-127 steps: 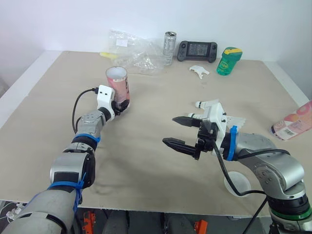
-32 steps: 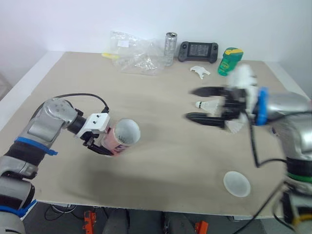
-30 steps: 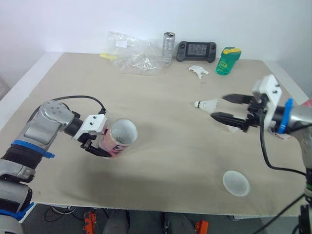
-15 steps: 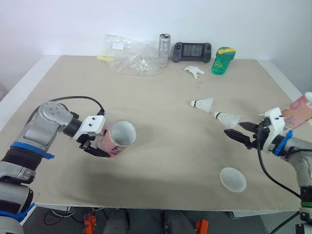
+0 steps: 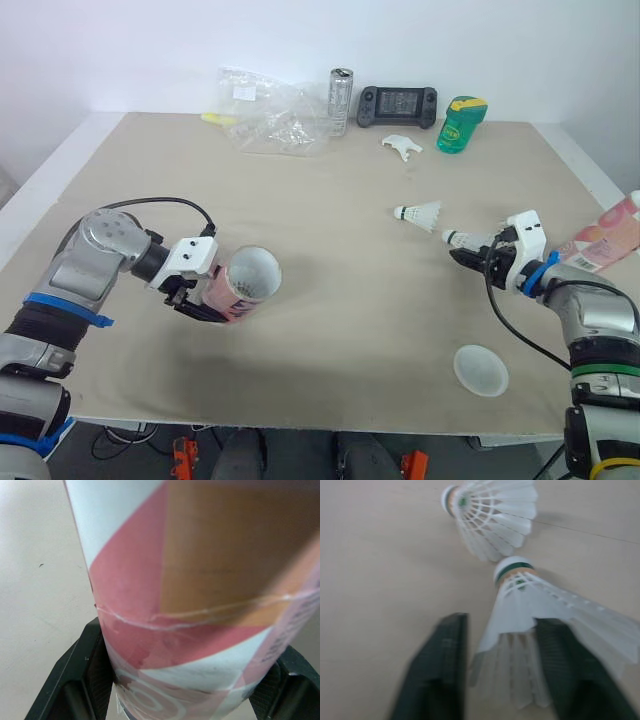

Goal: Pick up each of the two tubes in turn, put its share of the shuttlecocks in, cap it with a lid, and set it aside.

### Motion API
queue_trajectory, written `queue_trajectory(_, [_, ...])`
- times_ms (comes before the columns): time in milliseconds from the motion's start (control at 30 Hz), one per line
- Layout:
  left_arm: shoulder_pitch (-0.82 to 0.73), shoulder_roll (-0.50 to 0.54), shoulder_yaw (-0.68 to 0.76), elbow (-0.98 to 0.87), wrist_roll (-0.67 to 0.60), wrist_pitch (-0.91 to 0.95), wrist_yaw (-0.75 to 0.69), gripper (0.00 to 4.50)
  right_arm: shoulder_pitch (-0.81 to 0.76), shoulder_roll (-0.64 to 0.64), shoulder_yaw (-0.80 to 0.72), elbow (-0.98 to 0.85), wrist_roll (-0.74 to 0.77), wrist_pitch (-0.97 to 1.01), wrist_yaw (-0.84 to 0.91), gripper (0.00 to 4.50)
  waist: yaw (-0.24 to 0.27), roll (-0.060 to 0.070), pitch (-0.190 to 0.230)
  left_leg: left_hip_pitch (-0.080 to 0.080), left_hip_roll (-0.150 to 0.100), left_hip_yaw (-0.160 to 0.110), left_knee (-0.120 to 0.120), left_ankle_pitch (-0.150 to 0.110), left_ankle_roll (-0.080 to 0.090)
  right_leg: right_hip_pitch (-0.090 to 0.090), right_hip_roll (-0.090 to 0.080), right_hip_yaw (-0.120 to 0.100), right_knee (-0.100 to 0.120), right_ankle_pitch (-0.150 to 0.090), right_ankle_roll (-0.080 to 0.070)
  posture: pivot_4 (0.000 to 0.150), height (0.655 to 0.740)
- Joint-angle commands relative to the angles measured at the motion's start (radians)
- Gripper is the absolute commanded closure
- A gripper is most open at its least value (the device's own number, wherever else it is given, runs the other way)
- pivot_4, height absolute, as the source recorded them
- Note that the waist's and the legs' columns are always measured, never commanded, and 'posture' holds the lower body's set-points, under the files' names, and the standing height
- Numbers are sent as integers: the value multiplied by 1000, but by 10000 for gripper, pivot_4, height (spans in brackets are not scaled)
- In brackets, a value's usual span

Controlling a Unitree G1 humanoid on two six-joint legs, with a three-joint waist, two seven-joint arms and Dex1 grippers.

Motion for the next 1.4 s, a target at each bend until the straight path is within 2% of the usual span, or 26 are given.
queue_trajectory(33, [15,5,21,-25,9,9,2,13336,-1,-35,-43,-38,18,-20,13,43623,-1,0,0,0,0,0,0,0,0,0,0,0,0,0,0,1500,7213])
queue_trajectory(167, [17,4,24,-27,11,12,2,13336,4,-69,-101,-172,76,-2,36,43623,-1,2,1,0,0,0,0,0,0,0,0,1,0,1,0,1500,7213])
queue_trajectory(267, [14,0,19,-25,12,9,1,13336,-22,-88,-110,-401,167,38,98,43623,-1,3,2,0,0,1,0,0,0,0,0,1,0,0,1,1500,7213])
queue_trajectory(367, [6,-7,15,-17,16,6,1,13336,-45,-88,-37,-587,219,80,154,43623,-1,4,2,1,1,0,0,0,0,0,1,1,0,1,0,1500,7213])
queue_trajectory(500, [-6,-13,7,0,20,-3,1,13336,-97,-59,175,-793,212,102,253,43623,-1,4,1,1,2,-1,0,0,0,0,2,1,1,1,0,1500,7213])
queue_trajectory(600, [-17,-18,1,22,26,-17,1,13336,-199,-14,324,-810,155,47,335,43623,2,4,1,-1,1,-2,2,0,0,0,2,0,0,1,0,1500,7213])
queue_trajectory(733, [-22,-18,-4,28,24,-22,1,13336,-326,56,447,-786,105,3,410,43623,4,4,2,-2,0,-2,3,0,-1,-1,1,1,0,1,1,1500,7213])
queue_trajectory(1033, [1,-12,11,4,23,-8,1,13336,-463,165,623,-682,-23,-77,526,43623,3,4,2,-3,1,-4,3,1,-1,-1,2,-3,0,0,-1,1500,7213])
queue_trajectory(1133, [17,-7,16,-12,19,-2,1,13336,-520,213,646,-639,-48,-46,528,36213,1,4,2,-2,1,-4,2,1,-1,-2,2,-2,1,0,-2,1500,7213])
queue_trajectory(1200, [21,-6,18,-18,20,2,1,13336,-539,220,642,-628,-49,-40,544,29454,2,4,2,-3,2,-6,2,1,-1,-1,3,-4,2,0,-3,1500,7213])
queue_trajectory(1233, [22,-7,20,-20,20,3,1,13336,-551,222,635,-625,-43,-32,556,25258,3,4,1,-3,2,-6,2,1,-1,-1,3,-4,2,0,-4,1500,7213])
queue_trajectory(1267, [24,-7,22,-20,22,4,1,13336,-563,221,614,-639,-16,-13,572,17946,3,4,1,-3,2,-6,2,1,-1,-1,3,-5,1,0,-4,1500,7213])
queue_trajectory(1300, [26,-7,24,-23,22,6,1,13336,-572,214,592,-657,15,15,586,13644,3,4,1,-3,2,-6,2,1,-1,-1,3,-5,1,0,-4,1500,7213])
queue_trajectory(1333, [29,-8,26,-25,23,8,1,13336,-569,187,550,-682,66,47,615,10752,3,4,1,-4,2,-6,2,1,-1,-2,3,-4,1,0,-4,1500,7213])
queue_trajectory(1400, [35,-8,30,-35,22,13,1,13336,-558,151,499,-703,115,82,635,10752,4,4,2,-4,2,-6,1,1,-1,-2,3,-5,1,0,-6,1500,7213])
